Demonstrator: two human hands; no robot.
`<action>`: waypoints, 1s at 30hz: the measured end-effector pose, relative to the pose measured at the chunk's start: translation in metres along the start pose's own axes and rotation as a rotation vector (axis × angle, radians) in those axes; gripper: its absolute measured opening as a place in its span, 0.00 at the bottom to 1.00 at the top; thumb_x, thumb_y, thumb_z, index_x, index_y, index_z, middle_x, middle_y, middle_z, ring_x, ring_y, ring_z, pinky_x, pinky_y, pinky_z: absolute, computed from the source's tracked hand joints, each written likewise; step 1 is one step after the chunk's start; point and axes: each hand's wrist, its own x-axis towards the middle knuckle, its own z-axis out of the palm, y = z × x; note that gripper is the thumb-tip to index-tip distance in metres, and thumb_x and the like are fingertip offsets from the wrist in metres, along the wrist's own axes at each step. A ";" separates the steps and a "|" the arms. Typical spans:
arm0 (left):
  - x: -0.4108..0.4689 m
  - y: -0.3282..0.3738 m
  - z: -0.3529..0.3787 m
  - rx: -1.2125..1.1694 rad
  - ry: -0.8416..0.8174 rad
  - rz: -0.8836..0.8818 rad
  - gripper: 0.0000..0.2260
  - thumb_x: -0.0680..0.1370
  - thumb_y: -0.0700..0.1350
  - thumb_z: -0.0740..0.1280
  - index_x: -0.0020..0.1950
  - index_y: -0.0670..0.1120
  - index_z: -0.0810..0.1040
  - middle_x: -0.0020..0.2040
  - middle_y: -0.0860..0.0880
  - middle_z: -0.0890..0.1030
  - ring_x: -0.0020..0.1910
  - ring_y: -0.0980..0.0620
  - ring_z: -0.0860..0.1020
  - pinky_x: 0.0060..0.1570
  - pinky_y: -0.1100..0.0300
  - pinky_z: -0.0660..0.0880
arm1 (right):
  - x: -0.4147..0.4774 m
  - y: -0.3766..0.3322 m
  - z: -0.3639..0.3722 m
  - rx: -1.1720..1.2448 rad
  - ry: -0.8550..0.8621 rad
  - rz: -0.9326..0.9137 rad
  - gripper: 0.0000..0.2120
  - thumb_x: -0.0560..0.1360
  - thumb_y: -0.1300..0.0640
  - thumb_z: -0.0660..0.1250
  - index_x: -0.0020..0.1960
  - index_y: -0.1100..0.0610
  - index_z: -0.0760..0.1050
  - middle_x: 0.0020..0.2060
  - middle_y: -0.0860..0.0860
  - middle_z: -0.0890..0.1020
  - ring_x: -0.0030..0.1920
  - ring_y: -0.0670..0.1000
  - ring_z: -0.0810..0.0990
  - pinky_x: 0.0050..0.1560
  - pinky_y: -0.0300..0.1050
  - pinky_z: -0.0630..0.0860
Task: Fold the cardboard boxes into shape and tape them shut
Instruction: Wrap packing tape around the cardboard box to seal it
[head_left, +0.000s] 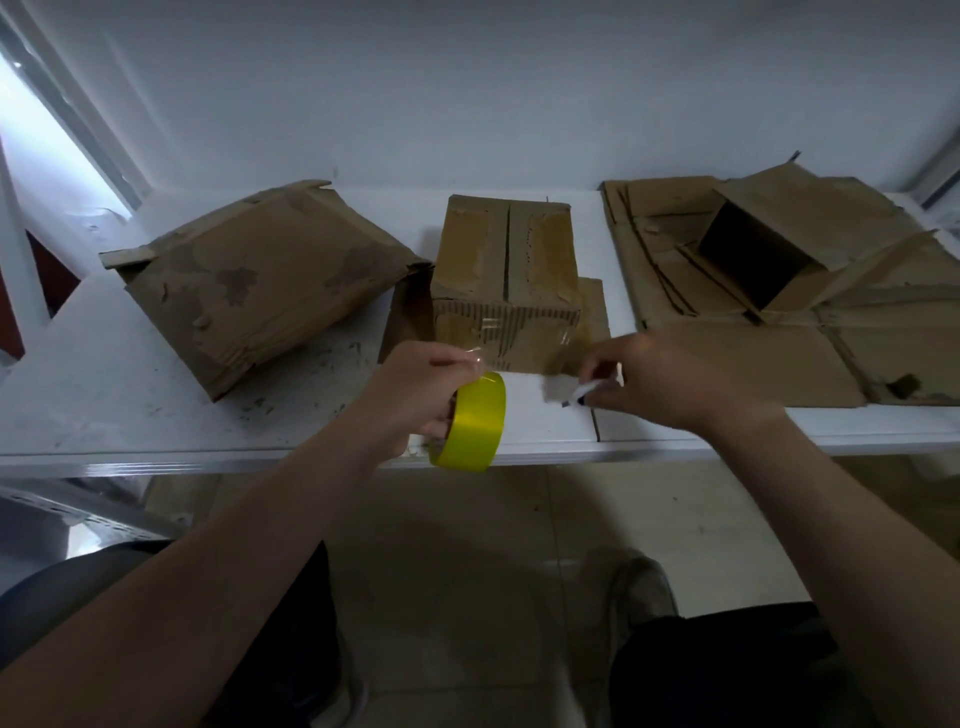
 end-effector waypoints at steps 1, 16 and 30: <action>0.000 0.000 -0.001 0.021 0.011 0.005 0.05 0.81 0.47 0.69 0.54 0.51 0.83 0.57 0.46 0.82 0.49 0.46 0.84 0.37 0.56 0.82 | 0.000 0.002 0.005 -0.004 -0.006 0.038 0.07 0.73 0.52 0.77 0.44 0.43 0.80 0.42 0.42 0.82 0.37 0.40 0.76 0.39 0.43 0.73; 0.004 -0.001 -0.025 0.178 0.097 0.072 0.04 0.80 0.52 0.69 0.46 0.60 0.81 0.56 0.54 0.77 0.49 0.49 0.81 0.33 0.59 0.81 | 0.035 -0.035 -0.013 0.013 0.609 -0.194 0.06 0.79 0.50 0.70 0.50 0.51 0.85 0.49 0.48 0.84 0.50 0.54 0.77 0.51 0.53 0.74; 0.008 -0.009 -0.034 0.078 0.090 0.005 0.07 0.80 0.50 0.70 0.57 0.53 0.83 0.61 0.49 0.79 0.52 0.44 0.83 0.46 0.44 0.84 | 0.081 -0.026 0.032 -0.222 0.574 -0.314 0.32 0.66 0.46 0.79 0.69 0.47 0.78 0.68 0.42 0.77 0.71 0.62 0.70 0.67 0.63 0.67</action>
